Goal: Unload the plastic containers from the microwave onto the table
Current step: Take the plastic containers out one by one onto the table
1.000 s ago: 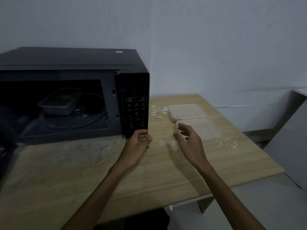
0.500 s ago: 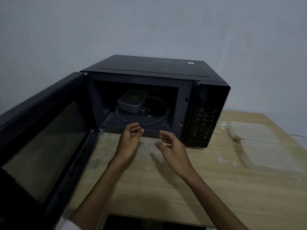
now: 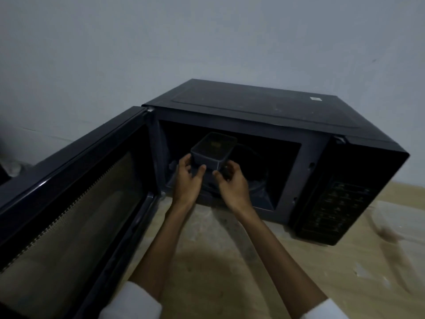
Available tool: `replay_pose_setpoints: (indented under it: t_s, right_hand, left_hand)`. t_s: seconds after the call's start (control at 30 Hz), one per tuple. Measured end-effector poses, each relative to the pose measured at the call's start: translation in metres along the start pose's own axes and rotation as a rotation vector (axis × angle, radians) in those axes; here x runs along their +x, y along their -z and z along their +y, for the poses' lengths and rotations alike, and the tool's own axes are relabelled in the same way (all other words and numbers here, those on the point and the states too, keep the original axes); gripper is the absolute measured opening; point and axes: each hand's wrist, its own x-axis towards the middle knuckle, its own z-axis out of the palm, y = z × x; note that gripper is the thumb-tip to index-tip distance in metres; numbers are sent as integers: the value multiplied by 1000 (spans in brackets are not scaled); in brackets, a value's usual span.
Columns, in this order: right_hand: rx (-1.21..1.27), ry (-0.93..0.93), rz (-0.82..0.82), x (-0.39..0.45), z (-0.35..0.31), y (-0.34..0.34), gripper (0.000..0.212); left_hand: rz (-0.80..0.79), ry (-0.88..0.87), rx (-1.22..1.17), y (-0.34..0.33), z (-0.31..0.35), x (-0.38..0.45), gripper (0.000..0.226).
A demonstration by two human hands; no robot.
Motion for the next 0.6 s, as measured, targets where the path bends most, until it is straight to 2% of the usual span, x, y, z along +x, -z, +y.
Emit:
replay_pose_setpoints:
  t_s: [0.2,0.4,0.6]
  right_hand:
    - [-48,-15,1,30,1,-14,47]
    - [-107,-80,-32,43,2,-23,40]
    - [-54,-59,3,35,2,-22,35]
  left_hand:
    - [-31,22,104,-1,-4,43,77]
    - [-96,12,133,-6,-1,54,48]
    - [-56,-3,104,-8,-7,42,49]
